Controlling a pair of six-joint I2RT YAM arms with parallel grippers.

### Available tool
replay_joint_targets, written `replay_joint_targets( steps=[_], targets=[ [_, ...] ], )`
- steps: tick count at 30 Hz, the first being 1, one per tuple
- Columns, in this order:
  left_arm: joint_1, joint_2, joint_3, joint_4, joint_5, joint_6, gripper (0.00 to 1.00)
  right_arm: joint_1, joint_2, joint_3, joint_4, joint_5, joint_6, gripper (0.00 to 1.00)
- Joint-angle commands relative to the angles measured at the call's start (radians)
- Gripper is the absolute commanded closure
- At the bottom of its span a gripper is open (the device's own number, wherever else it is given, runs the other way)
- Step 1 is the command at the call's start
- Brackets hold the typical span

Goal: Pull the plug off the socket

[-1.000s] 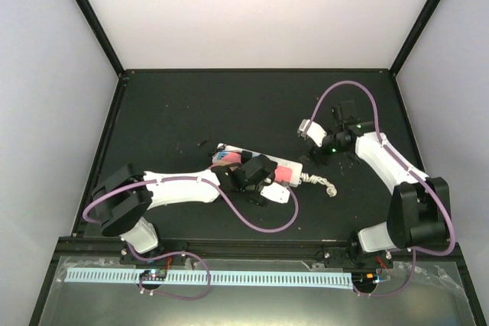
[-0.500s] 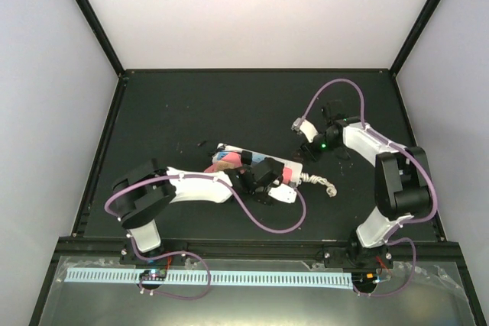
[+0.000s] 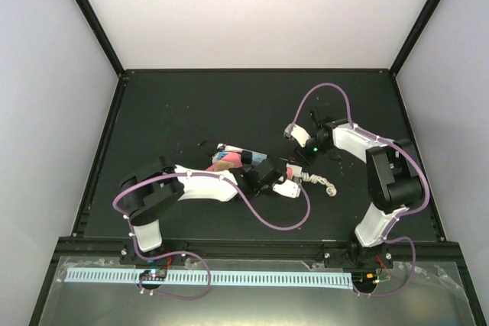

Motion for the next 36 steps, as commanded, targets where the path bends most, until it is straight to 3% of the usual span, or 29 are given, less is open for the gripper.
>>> replay_joint_targets(
  steps=[1,10,18,23,28,34,36],
  targets=[
    [0.008,-0.057,0.065,0.01,-0.019,-0.012,0.24,0.004,0.019,-0.007,0.017,0.029,-0.016,0.47],
    [0.04,-0.084,0.108,-0.107,0.063,-0.047,0.42,0.001,-0.012,-0.017,0.026,0.028,-0.015,0.54],
    [0.108,-0.064,0.181,-0.283,0.23,-0.095,0.42,-0.161,-0.208,-0.08,0.005,-0.166,-0.13,0.52],
    [0.136,-0.025,0.248,-0.386,0.306,-0.113,0.43,-0.227,-0.379,-0.195,-0.007,-0.218,-0.302,0.47],
    [0.172,-0.006,0.302,-0.478,0.411,-0.151,0.51,-0.226,-0.5,-0.336,0.04,-0.23,-0.443,0.34],
    [0.187,0.004,0.327,-0.526,0.482,-0.155,0.6,-0.192,-0.497,-0.362,0.106,-0.153,-0.436,0.32],
    [0.187,0.003,0.327,-0.524,0.483,-0.156,0.61,-0.181,-0.447,-0.319,0.054,-0.133,-0.417,0.34]
  ],
)
